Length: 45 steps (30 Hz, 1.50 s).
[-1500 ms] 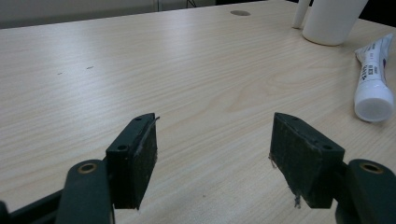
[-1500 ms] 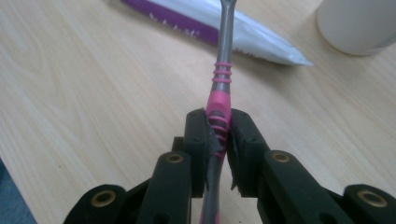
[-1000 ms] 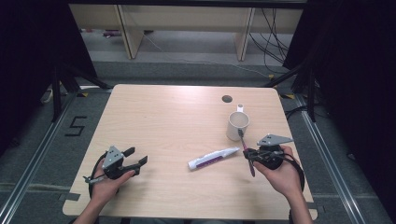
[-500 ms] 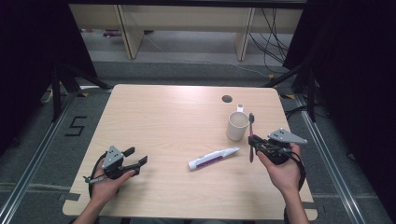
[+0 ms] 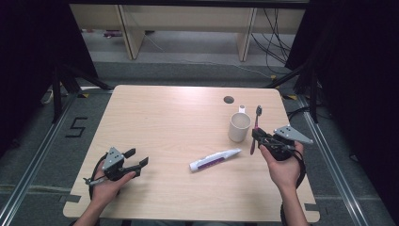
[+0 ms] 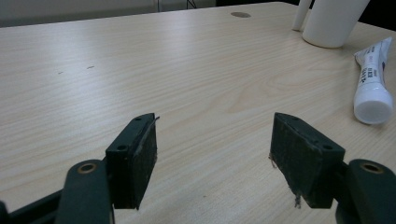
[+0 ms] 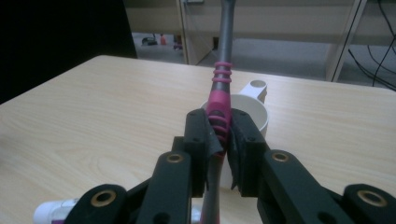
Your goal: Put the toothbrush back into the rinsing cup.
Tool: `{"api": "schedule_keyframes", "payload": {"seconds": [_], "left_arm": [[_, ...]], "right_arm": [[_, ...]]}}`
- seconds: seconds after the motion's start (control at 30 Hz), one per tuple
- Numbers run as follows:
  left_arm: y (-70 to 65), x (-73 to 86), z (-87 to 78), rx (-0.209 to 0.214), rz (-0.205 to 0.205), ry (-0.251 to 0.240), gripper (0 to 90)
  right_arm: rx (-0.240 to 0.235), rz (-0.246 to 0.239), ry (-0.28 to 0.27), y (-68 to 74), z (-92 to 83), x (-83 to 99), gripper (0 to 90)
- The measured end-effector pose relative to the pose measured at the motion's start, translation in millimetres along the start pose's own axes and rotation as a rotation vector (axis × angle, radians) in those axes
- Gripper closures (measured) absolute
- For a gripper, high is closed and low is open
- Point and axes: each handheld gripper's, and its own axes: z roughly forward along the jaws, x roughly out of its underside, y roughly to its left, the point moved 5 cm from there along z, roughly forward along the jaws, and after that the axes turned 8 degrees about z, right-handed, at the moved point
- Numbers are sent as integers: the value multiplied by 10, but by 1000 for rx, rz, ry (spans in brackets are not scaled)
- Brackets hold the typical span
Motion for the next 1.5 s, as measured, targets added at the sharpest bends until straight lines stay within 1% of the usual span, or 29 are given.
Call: {"api": "schedule_keyframes", "payload": {"seconds": [0.03,0.1,0.13,0.2,0.23,0.27,0.3,0.37,0.57,0.6,0.63,0.67,0.7,0.77,0.87,0.9,0.97,1.0,1.03,1.13,1.17,1.2,1.27,1.3,1.33,1.37,1.43,1.47,1.5], "left_arm": [[-15,6,1,1,-24,-1,316],[-15,5,1,1,-21,0,316],[-15,5,0,1,-19,0,316],[-15,5,0,1,-20,0,316],[-15,5,0,2,-22,-1,316],[-8,2,1,2,-10,-2,316],[0,1,-4,-1,2,4,316],[-1,1,-4,-1,-2,2,316],[0,1,-5,0,-1,1,316],[1,1,-6,0,0,1,316],[0,0,-6,0,-2,0,316],[0,0,-6,0,-2,0,317],[0,0,-5,0,-2,0,316],[1,1,-6,0,0,1,316],[1,1,-6,0,-1,1,317],[0,0,-5,0,-2,-1,316],[1,1,-6,0,-2,0,317],[5,1,-7,0,0,0,316],[5,1,-7,0,1,0,317],[4,1,-6,0,0,0,317],[2,0,-6,0,-2,-1,317],[1,0,-6,0,-2,-1,317],[4,1,-7,0,0,0,317],[5,1,-7,-1,0,0,317],[7,1,-7,-1,1,0,317],[6,0,-7,0,-1,-1,317],[6,1,-7,-2,0,1,317],[5,1,-6,-2,0,0,317],[4,1,-6,-2,0,1,317]], "right_arm": [[-1,-3,-10,-9,8,-25,789],[10,0,-9,-18,-2,-39,788],[-3,19,-21,-9,9,-47,789],[8,20,-47,-22,29,-73,788],[17,36,-44,-17,34,-86,788],[17,36,-44,-17,34,-86,788],[17,22,-62,-31,55,-116,789],[19,22,-59,-31,58,-129,789],[34,11,-104,-14,110,-219,788],[41,11,-104,-14,114,-231,788],[46,32,-109,1,131,-249,788],[46,32,-109,1,131,-249,788],[52,10,-119,-13,146,-277,788],[53,15,-130,-10,161,-298,789],[61,14,-130,-20,173,-315,788],[54,20,-140,-19,187,-326,788],[65,11,-134,-35,195,-339,788],[61,26,-136,-29,203,-341,788],[71,20,-137,-45,214,-355,788],[60,29,-140,-42,229,-370,788],[71,18,-142,-54,229,-378,788],[60,22,-152,-51,251,-398,788],[64,25,-148,-51,251,-402,788],[64,16,-162,-56,261,-415,788],[77,18,-149,-61,256,-418,788],[72,22,-148,-59,265,-426,788],[77,21,-148,-64,274,-435,788],[80,8,-157,-75,280,-445,788],[81,17,-160,-74,291,-456,788]]}}
